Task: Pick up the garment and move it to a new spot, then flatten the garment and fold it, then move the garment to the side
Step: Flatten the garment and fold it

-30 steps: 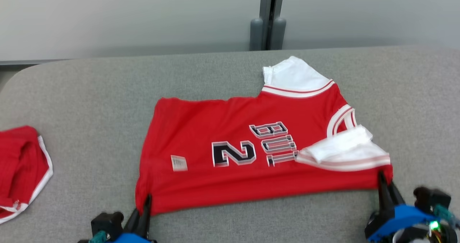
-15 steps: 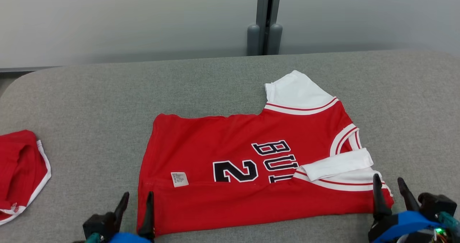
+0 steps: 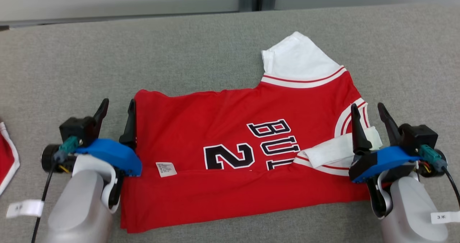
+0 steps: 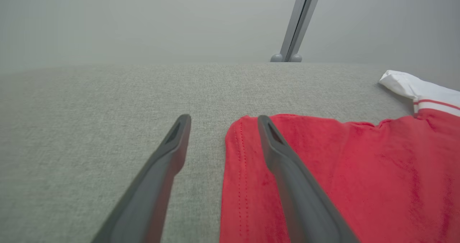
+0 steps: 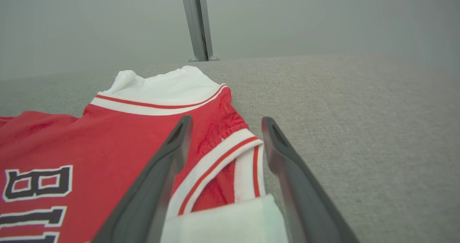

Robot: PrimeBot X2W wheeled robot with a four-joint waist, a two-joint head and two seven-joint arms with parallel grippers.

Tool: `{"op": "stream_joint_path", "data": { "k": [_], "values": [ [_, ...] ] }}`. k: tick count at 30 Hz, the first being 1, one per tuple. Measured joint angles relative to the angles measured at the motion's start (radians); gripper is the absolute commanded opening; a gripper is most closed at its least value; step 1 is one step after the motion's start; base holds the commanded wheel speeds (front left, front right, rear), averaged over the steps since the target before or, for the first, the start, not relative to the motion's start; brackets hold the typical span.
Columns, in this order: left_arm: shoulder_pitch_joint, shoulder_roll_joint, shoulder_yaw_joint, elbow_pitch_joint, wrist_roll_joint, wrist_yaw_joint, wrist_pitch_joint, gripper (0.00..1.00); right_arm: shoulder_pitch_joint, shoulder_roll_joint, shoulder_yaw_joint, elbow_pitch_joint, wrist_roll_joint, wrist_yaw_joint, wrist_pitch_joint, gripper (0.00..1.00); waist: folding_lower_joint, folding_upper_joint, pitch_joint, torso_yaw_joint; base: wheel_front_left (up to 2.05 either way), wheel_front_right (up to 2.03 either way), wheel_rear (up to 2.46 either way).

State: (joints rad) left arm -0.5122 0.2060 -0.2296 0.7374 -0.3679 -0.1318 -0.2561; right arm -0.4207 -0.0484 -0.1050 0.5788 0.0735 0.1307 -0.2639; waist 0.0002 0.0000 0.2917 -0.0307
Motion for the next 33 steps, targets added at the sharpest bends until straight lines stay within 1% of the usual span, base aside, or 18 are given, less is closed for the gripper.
{"op": "stream_joint_path", "data": {
  "k": [4,8,12,16,17,18,19,24,27,28,29,33],
  "values": [
    [-0.079,0.025,-0.098,0.069,-0.042,0.0,0.03,1.0,-0.023,0.0,0.025,-0.008,0.0,0.0,0.0,1.0,0.0,0.0,0.034,-0.011,0.0,0.0,0.0],
    [-0.134,0.053,-0.153,0.131,-0.081,0.0,0.034,1.0,-0.039,0.0,0.039,-0.015,0.0,0.0,0.0,1.0,0.0001,0.0,0.06,-0.025,0.0,0.0,0.0],
    [-0.169,0.06,-0.213,0.185,-0.111,0.0,0.036,1.0,-0.066,0.0,0.048,-0.029,-0.013,0.0,0.0,1.0,0.0,0.0,0.082,-0.038,0.0,0.0,0.0],
    [-0.203,0.069,-0.285,0.211,-0.139,0.0,0.05,1.0,-0.102,-0.001,0.049,-0.016,-0.041,0.0,0.0,1.0,-0.0001,0.0,0.097,-0.043,0.0,0.0,0.0],
    [-0.211,0.069,-0.298,0.216,-0.152,0.0,0.053,0.83,-0.118,-0.001,0.049,-0.007,-0.051,0.0,0.0,1.0,-0.0001,0.0,0.101,-0.042,0.0,0.0,0.0],
    [-0.218,0.072,-0.306,0.222,-0.161,0.0,0.052,0.39,-0.135,-0.001,0.049,0.001,-0.063,0.0,0.006,1.0,-0.0001,0.0,0.103,-0.041,0.0,0.0,0.0],
    [-0.225,0.074,-0.317,0.226,-0.162,0.0,0.05,0.0,-0.154,-0.001,0.049,0.01,-0.075,0.0,0.018,1.0,-0.0001,0.0,0.106,-0.04,0.0,0.0,0.0],
    [-0.253,0.072,-0.363,0.242,-0.18,-0.001,0.03,0.0,-0.264,0.0,0.027,0.056,-0.143,0.0,0.125,1.0,-0.0001,0.0,0.118,-0.019,0.0,0.0,0.0],
    [-0.268,0.075,-0.355,0.246,-0.194,-0.001,0.007,0.0,-0.334,-0.001,-0.019,0.079,-0.171,0.0,0.188,1.0,-0.0001,0.0,0.124,0.007,0.0,0.0,0.0],
    [-0.274,0.084,-0.34,0.243,-0.192,0.0,-0.001,0.0,-0.379,-0.003,-0.042,0.094,-0.203,0.0,0.239,1.0,-0.0001,0.0,0.13,0.029,0.0,0.0,0.0],
    [-0.274,0.086,-0.337,0.236,-0.185,0.0,-0.002,0.0,-0.399,-0.001,-0.054,0.104,-0.221,0.0,0.262,1.0,0.0,0.0,0.134,0.04,0.0,0.0,0.0],
    [-0.274,0.076,-0.32,0.174,-0.166,0.0,-0.005,0.0,-0.471,0.0,-0.124,0.13,-0.302,0.0,0.355,1.0,-0.0001,0.0,0.151,0.087,0.0,0.0,0.0]
  ]
}}
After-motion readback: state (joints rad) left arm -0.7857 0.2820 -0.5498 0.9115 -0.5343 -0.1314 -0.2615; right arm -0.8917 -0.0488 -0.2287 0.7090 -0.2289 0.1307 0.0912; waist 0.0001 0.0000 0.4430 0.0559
